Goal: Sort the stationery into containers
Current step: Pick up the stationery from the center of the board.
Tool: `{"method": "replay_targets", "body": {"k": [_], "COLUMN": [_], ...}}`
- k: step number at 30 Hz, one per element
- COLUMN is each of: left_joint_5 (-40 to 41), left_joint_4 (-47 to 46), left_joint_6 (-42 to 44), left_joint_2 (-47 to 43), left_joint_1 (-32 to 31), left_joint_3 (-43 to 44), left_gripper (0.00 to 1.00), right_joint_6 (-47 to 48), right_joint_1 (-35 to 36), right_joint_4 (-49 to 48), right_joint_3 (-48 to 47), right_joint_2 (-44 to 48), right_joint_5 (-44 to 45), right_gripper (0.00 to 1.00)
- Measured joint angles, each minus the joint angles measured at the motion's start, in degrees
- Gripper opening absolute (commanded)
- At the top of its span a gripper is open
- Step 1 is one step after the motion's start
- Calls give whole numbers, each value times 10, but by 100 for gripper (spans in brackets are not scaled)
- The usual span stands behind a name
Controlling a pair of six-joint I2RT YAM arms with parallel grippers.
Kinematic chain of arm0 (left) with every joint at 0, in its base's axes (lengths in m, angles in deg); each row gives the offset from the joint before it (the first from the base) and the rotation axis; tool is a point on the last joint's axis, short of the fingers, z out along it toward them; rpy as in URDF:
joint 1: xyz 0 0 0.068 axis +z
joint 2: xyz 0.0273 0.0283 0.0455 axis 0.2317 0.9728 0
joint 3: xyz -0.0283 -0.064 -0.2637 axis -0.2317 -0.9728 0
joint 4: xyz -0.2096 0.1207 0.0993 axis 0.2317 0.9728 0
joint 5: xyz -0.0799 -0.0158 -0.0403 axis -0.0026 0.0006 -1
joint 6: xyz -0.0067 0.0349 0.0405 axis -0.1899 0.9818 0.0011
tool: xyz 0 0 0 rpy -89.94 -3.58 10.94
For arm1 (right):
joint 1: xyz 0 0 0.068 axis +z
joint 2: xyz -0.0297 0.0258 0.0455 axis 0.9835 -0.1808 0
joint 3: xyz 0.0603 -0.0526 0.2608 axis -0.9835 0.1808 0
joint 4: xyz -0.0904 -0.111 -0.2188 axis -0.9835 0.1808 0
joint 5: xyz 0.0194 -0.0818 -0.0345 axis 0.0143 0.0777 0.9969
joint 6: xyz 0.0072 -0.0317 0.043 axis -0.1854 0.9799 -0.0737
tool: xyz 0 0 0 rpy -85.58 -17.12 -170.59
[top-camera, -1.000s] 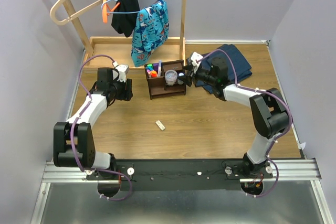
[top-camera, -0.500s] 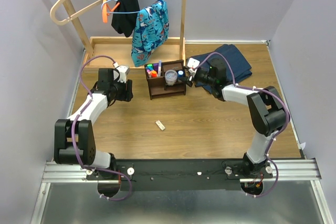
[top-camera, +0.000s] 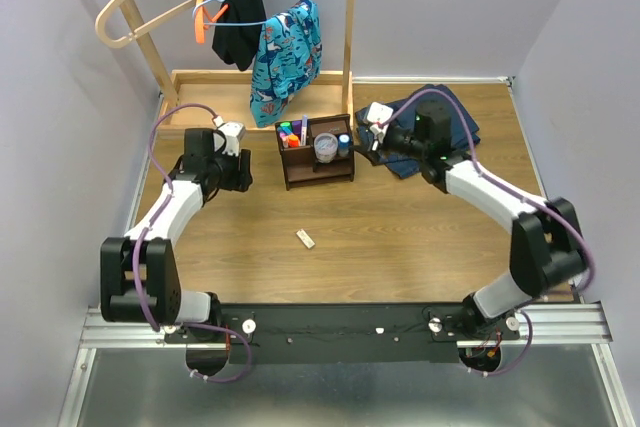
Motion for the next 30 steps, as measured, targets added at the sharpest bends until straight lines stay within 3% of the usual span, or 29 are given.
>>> {"method": "replay_targets", "body": {"k": [8, 13, 17, 22, 30], "left_joint_5": [-12, -19, -19, 4, 67], "left_joint_4": [5, 15, 30, 48, 64], "left_joint_6": [-8, -9, -8, -9, -9], "left_joint_2": [-124, -179, -201, -241, -270], "left_joint_1": [0, 0, 0, 0, 1], "left_joint_3": [-24, -59, -69, -81, -89], "left_gripper": [67, 67, 67, 68, 68], "right_joint_6": [-62, -133, -228, -349, -461], "right_joint_1": [17, 142, 260, 320, 377], "right_joint_4": [206, 256, 261, 229, 204], "right_joint_3": [-4, 47, 73, 84, 62], "right_joint_2": [171, 219, 180, 94, -13], "right_joint_5": [46, 155, 270, 384, 433], "right_gripper": [68, 67, 67, 70, 63]}}
